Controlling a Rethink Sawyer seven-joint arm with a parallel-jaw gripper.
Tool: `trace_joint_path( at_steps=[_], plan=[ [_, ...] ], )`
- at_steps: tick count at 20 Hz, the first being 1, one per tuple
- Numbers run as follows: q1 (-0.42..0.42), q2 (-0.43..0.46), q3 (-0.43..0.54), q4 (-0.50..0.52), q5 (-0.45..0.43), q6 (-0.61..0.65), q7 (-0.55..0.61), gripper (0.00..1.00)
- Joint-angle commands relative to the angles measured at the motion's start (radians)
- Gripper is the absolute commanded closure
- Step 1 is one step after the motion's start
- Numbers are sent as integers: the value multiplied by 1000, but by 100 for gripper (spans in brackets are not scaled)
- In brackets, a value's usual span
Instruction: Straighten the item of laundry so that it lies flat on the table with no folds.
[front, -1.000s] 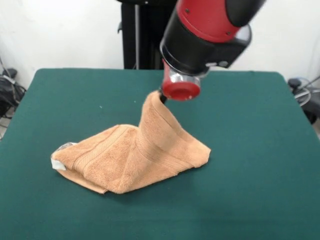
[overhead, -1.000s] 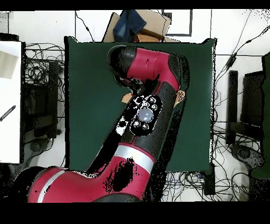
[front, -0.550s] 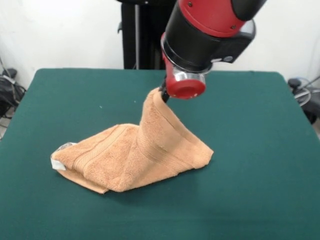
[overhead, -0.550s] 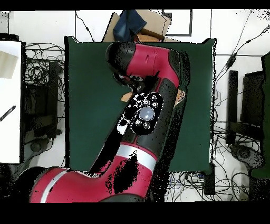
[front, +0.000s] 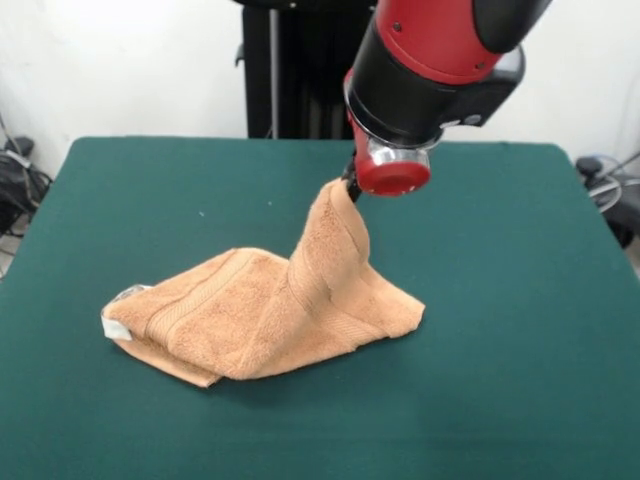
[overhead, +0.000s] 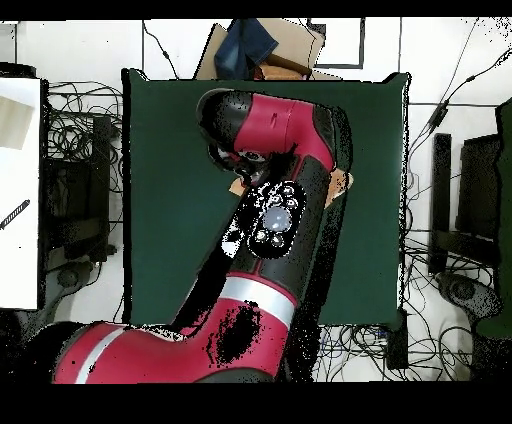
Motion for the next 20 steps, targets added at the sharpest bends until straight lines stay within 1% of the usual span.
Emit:
trace_joint_path(
  at_steps=[1,5,8,10,15,20],
  plan=[
    [10,24,117,37,-66,89,-124,100],
    [-7,75,132,-92,-36,201,-69,100],
    [5,95,133,-138,-6,256,-4,100],
    [17,95,131,-138,10,261,37,100],
    [45,68,129,-67,26,211,72,100],
    [65,55,128,-64,72,247,148,100]
  ],
)
